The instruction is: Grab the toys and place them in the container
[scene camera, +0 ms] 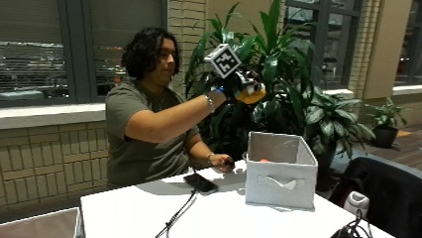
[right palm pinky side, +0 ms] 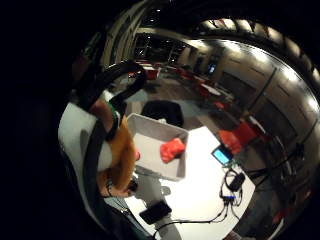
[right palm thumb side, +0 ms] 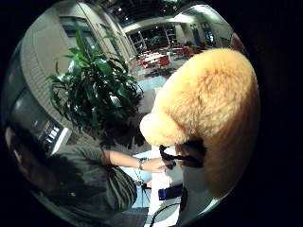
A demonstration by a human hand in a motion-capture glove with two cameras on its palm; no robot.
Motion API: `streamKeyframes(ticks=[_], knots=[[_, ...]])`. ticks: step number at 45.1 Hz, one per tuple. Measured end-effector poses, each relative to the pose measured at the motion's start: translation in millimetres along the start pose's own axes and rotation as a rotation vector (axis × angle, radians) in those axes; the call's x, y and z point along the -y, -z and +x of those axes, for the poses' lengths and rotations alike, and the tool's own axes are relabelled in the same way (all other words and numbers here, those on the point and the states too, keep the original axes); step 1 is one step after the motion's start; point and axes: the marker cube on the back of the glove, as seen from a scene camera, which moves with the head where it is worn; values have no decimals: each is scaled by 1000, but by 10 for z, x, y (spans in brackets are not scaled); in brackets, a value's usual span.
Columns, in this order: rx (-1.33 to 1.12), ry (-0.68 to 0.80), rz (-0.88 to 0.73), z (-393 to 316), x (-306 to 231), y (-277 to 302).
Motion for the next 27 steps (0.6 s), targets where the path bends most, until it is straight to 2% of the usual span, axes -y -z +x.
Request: streamKeyframes(ticks=[4,7,10,13,20,27], knots=[[8,-29,-24,47,206,-374],[22,-123,-77,127,268,-689],[130,-243,-191,198,235,-910],[172,-293,-301,256,119,-1020],[65,-279,-269,441,-281,-641],[-62,-216,-343,687,-1089,-84]])
